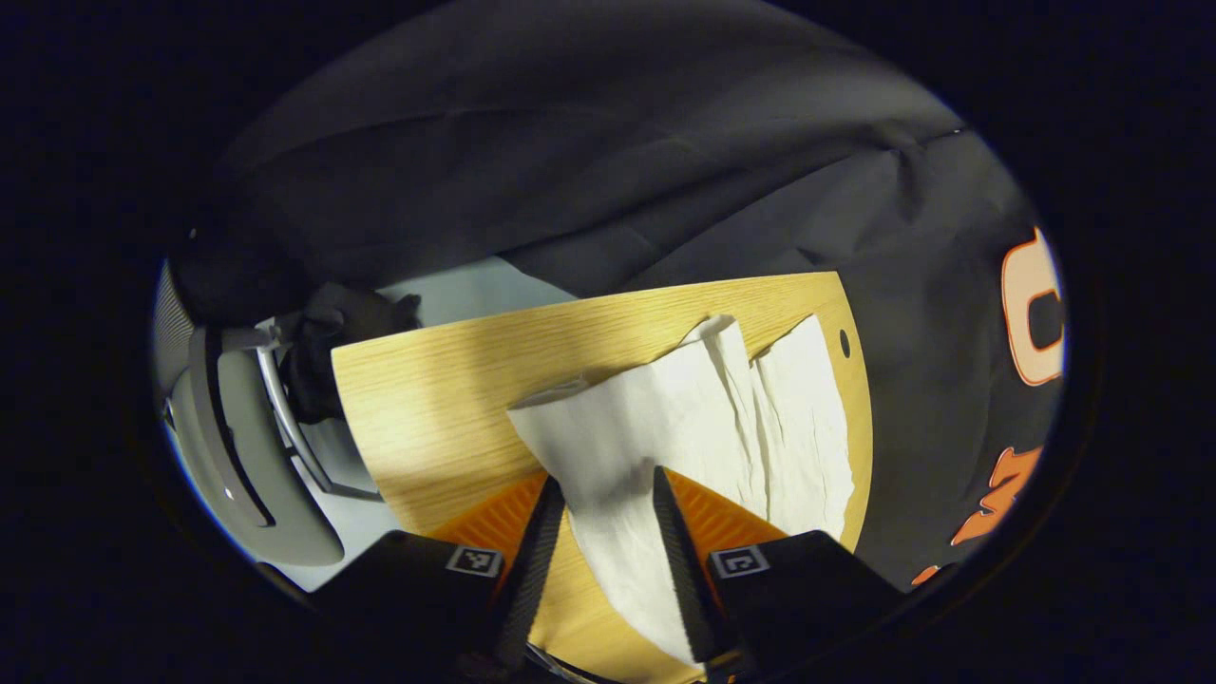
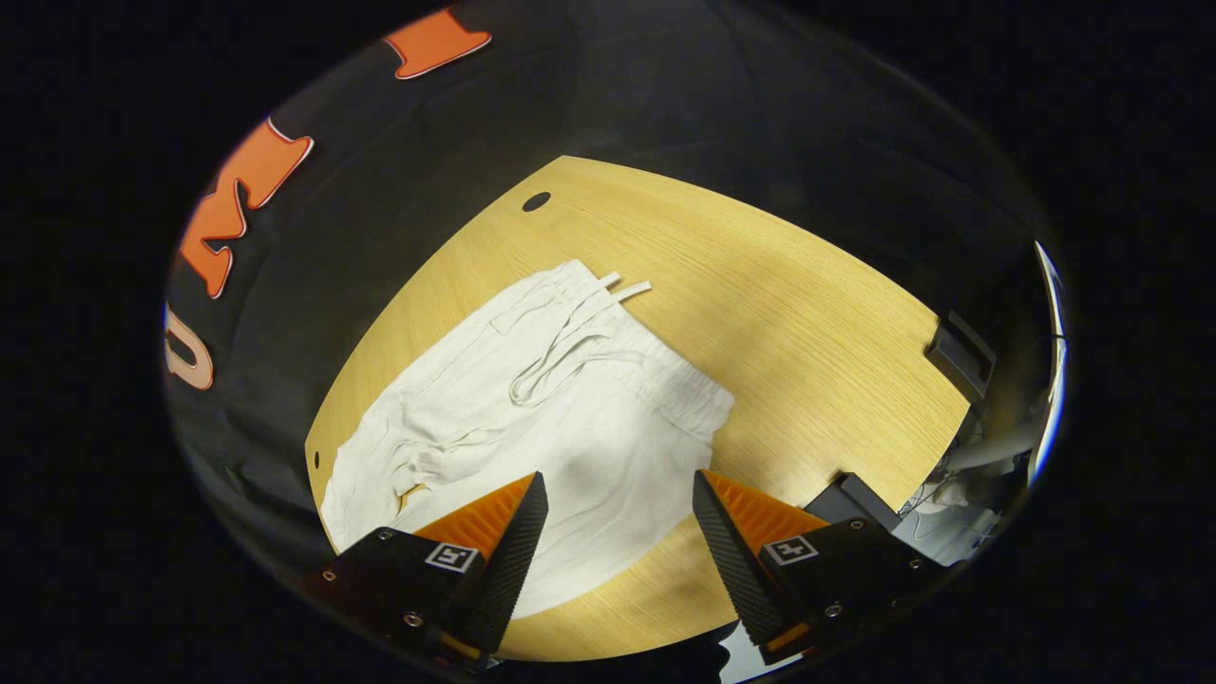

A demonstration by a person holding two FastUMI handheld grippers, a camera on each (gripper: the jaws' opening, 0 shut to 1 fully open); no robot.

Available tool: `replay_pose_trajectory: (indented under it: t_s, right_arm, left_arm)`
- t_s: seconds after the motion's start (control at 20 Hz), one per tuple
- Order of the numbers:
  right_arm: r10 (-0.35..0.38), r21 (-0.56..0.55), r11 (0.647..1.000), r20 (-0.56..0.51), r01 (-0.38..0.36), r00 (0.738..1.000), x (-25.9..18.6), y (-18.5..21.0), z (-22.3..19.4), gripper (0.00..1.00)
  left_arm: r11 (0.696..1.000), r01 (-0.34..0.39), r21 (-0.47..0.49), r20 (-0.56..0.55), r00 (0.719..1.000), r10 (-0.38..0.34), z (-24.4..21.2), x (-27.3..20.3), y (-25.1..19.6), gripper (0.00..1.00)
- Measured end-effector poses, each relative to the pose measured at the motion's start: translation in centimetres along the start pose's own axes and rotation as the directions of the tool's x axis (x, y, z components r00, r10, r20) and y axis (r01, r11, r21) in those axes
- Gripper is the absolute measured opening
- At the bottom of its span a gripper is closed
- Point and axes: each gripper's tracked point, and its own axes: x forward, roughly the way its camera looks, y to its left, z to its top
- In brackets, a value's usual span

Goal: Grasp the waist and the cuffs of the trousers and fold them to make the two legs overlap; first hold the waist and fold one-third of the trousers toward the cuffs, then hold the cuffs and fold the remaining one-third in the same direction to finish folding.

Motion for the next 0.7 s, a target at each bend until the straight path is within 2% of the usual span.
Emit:
replay_pose_trajectory:
  t_s: [0.05, 0.2, 0.4, 0.7]
  right_arm:
    - [-0.005, 0.013, 1.000, 0.003, 0.005, 1.000, 0.1, -0.4, 0.2, 0.93]
    - [-0.025, 0.056, 0.998, 0.011, 0.024, 1.000, 0.3, -1.9, 0.3, 0.93]
    - [-0.054, 0.101, 0.993, -0.002, 0.054, 0.999, 1.4, -3.6, 0.0, 0.91]
    - [-0.071, 0.187, 0.980, -0.017, 0.073, 0.997, 4.6, -4.0, 0.6, 0.86]
  left_arm:
    - [1.000, -0.001, 0.017, 0.006, 1.000, 0.001, 0.1, 0.4, -0.2, 0.58]
    - [0.998, -0.006, 0.068, 0.027, 1.000, 0.005, 0.1, 1.0, -0.3, 0.10]
    - [0.992, 0.010, 0.126, 0.052, 0.999, -0.016, 0.0, 0.7, -1.2, 0.06]
    - [0.981, 0.103, 0.162, 0.077, 0.990, -0.116, 1.5, -3.5, -4.9, 0.06]
